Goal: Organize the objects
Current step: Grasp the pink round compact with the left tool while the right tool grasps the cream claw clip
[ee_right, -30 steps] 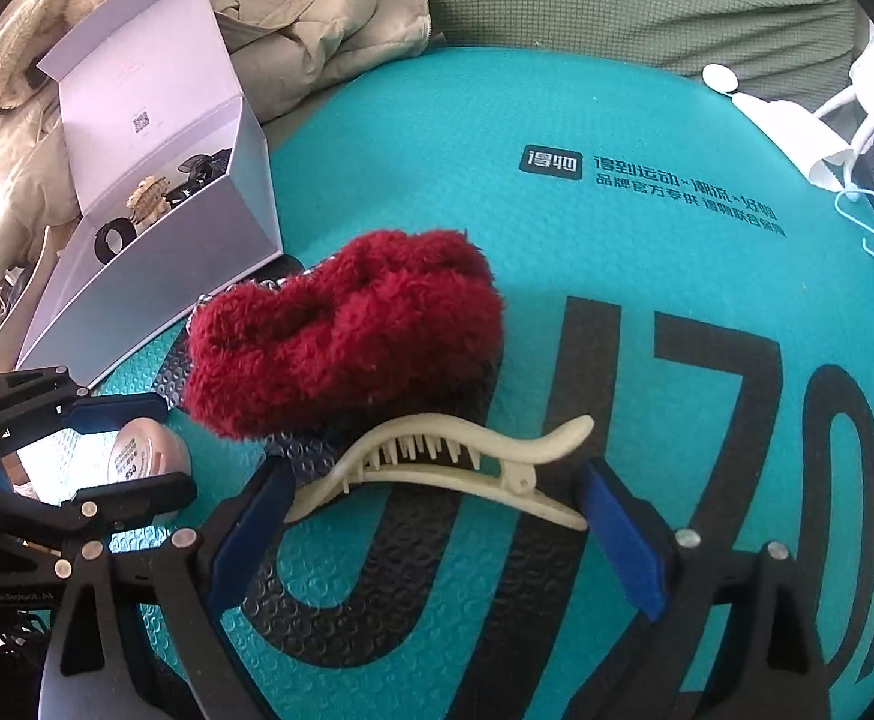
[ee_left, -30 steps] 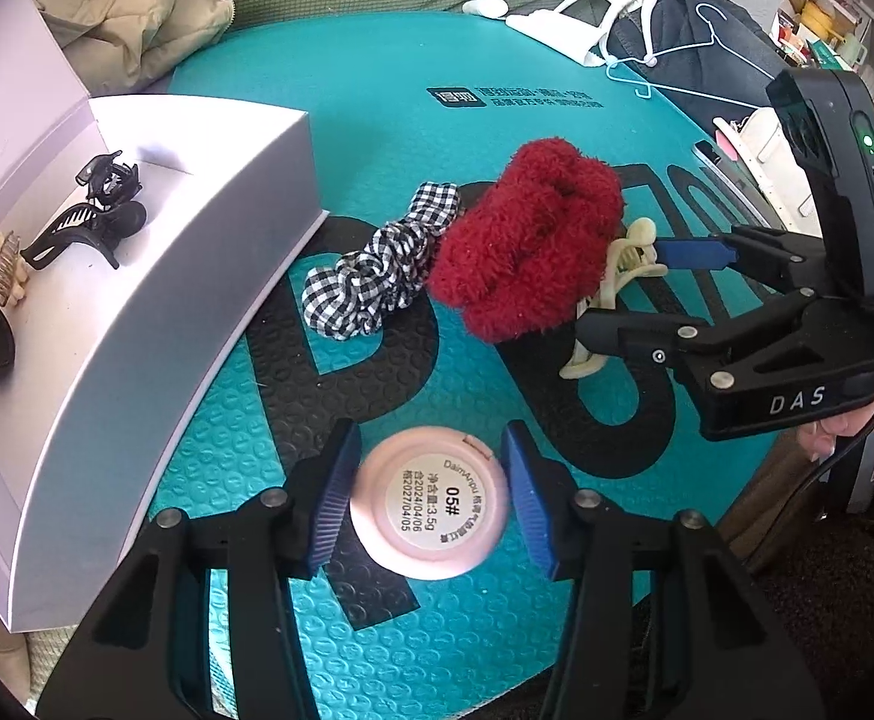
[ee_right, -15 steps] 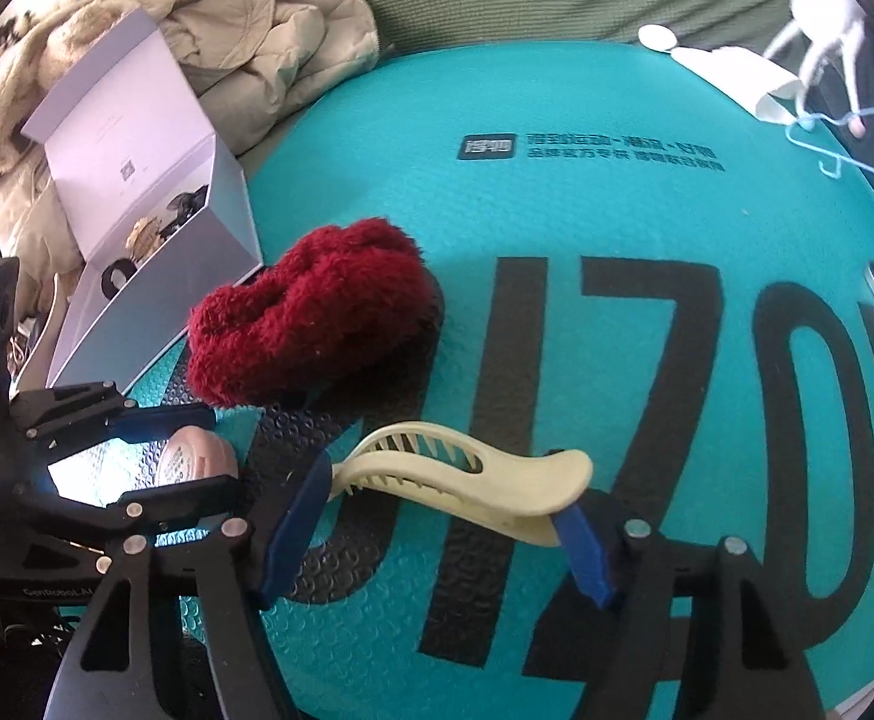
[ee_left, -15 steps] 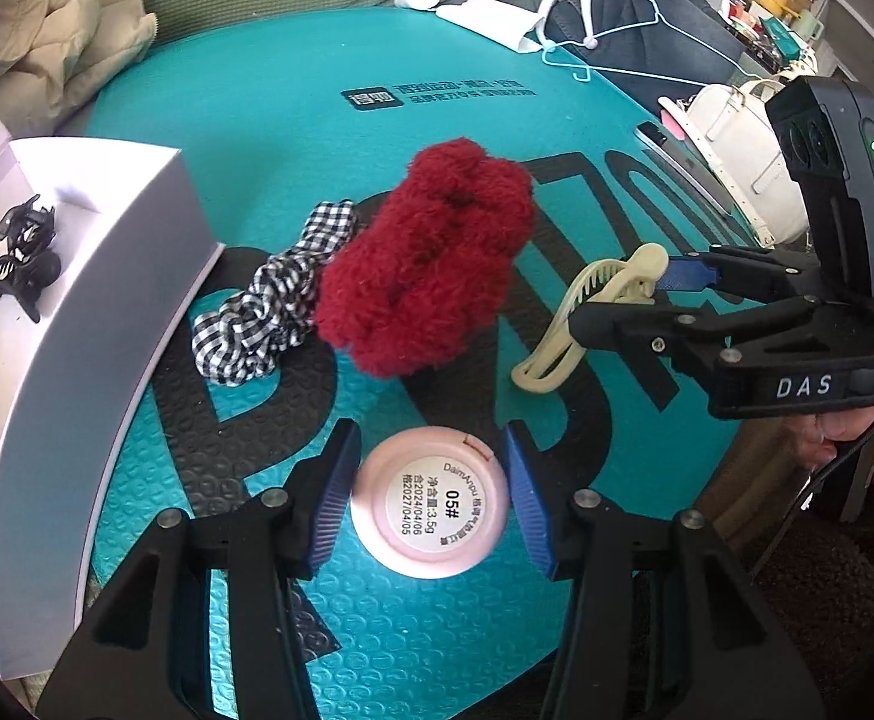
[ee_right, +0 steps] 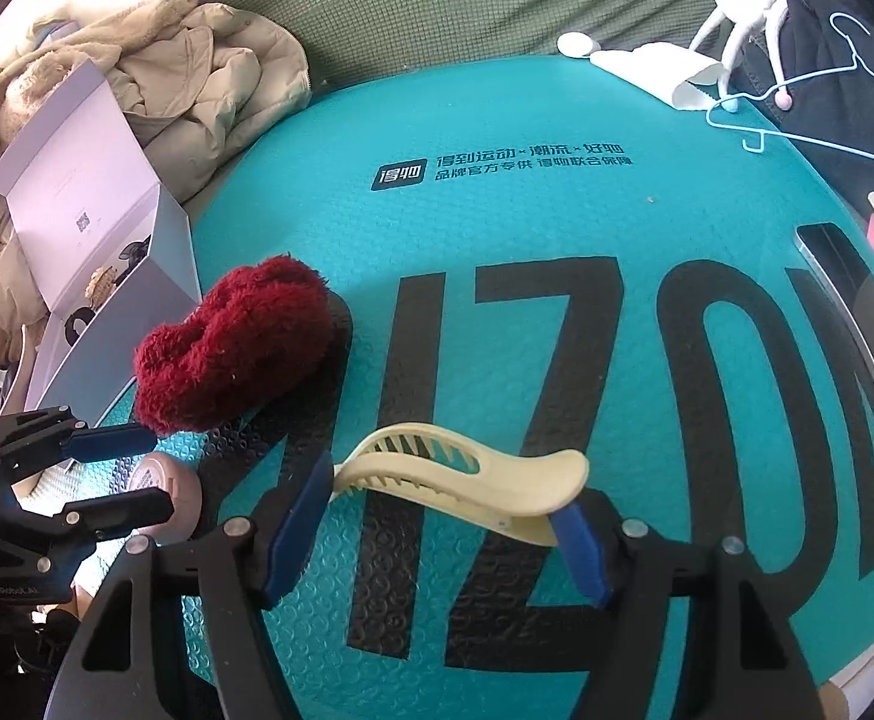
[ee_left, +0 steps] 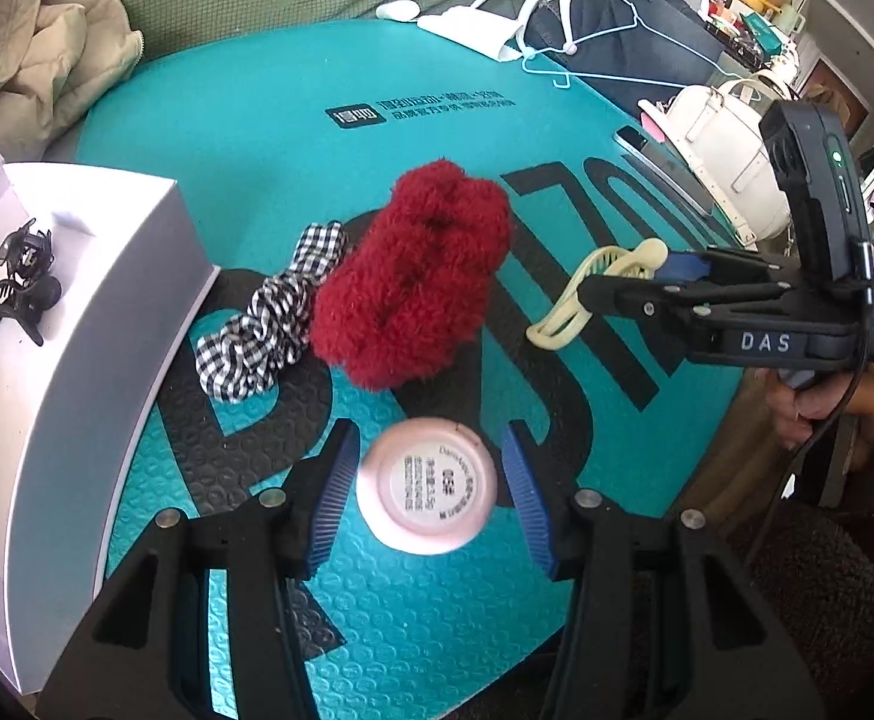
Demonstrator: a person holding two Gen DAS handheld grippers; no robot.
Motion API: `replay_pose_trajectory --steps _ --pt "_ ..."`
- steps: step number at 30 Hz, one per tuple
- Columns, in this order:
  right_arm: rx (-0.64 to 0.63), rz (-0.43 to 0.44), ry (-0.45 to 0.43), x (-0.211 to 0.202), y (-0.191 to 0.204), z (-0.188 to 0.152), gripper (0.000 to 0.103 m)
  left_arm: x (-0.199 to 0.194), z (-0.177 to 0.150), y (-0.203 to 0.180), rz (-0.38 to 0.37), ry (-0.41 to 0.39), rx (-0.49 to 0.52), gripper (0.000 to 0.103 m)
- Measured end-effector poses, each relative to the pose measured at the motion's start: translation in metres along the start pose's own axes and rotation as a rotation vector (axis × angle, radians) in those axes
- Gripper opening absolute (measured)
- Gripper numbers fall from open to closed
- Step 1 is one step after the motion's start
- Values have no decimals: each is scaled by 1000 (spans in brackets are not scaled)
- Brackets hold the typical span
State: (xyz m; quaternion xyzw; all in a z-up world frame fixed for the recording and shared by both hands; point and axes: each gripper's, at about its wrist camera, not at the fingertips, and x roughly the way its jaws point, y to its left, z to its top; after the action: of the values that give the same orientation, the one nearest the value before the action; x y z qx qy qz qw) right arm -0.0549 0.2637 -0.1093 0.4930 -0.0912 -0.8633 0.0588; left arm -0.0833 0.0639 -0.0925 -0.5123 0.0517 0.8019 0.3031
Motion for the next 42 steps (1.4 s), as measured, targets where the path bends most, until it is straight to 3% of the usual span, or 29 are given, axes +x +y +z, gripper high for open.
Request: replay_pose_trajectory --steps 4,7,14,15,27,29,30,31,36,42 --pt "-5 -7 -1 1 2 -2 74 0 -13 0 9 18 13 59" --pt "-31 -31 2 2 6 -4 77 3 -18 3 30 36 6 59" --pt "-50 -49 -3 2 11 -8 77 2 -21 5 32 -2 -6 55" --pt "-48 -47 -8 1 10 -9 76 2 -21 4 17 -3 1 50" --pt "-26 -31 -65 -14 9 -10 66 5 -12 0 10 -13 -20 49" --pt "-21 -22 -83 -18 8 -9 59 2 -11 1 1 -21 -28 49" --pt "-14 -23 -84 -20 7 -9 19 1 -10 1 -1 -25 -32 49" --pt "-1 -22 -77 -20 6 -8 11 0 -9 2 -4 -29 -35 49" --pt "27 -9 -29 -10 0 -11 10 1 -6 -2 1 -30 -31 49" --pt "4 -15 -42 -14 6 -12 9 0 -6 -1 6 -32 -39 49"
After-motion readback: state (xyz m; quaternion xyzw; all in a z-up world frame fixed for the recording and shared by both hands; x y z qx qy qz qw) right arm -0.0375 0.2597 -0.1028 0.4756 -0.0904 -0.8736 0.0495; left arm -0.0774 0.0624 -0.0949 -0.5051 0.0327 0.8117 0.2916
